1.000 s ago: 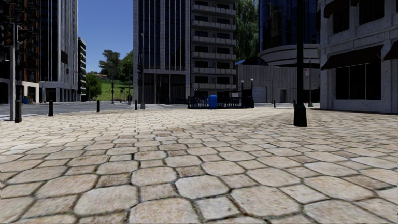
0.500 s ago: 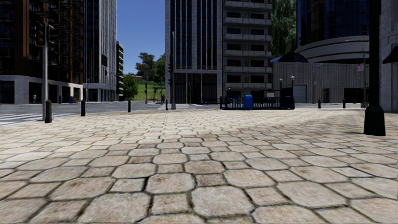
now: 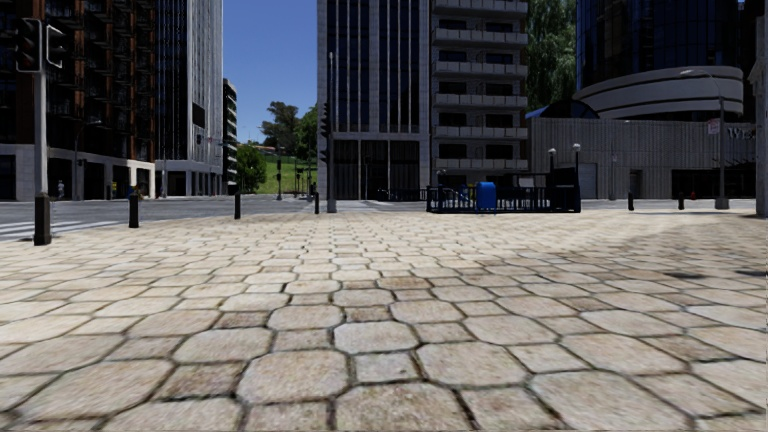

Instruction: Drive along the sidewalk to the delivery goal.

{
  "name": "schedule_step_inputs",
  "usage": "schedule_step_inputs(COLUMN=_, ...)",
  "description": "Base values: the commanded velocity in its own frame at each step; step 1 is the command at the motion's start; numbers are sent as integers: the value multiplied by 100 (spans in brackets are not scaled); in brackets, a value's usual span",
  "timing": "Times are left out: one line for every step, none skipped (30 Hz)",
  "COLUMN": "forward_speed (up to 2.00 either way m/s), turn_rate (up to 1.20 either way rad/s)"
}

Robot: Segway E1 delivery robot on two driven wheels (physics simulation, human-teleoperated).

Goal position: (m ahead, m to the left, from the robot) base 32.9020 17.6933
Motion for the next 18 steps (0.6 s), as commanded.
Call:
schedule_step_inputs(forward_speed=200, turn_rate=0)
schedule_step_inputs(forward_speed=200, turn_rate=0)
schedule_step_inputs(forward_speed=200, turn_rate=0)
schedule_step_inputs(forward_speed=200, turn_rate=0)
schedule_step_inputs(forward_speed=200, turn_rate=0)
schedule_step_inputs(forward_speed=200, turn_rate=0)
schedule_step_inputs(forward_speed=200, turn_rate=0)
schedule_step_inputs(forward_speed=200, turn_rate=0)
schedule_step_inputs(forward_speed=200, turn_rate=0)
schedule_step_inputs(forward_speed=200, turn_rate=0)
schedule_step_inputs(forward_speed=200, turn_rate=0)
schedule_step_inputs(forward_speed=200, turn_rate=0)
schedule_step_inputs(forward_speed=200, turn_rate=0)
schedule_step_inputs(forward_speed=200, turn_rate=0)
schedule_step_inputs(forward_speed=200, turn_rate=0)
schedule_step_inputs(forward_speed=200, turn_rate=0)
schedule_step_inputs(forward_speed=200, turn_rate=0)
schedule_step_inputs(forward_speed=200, turn_rate=0)
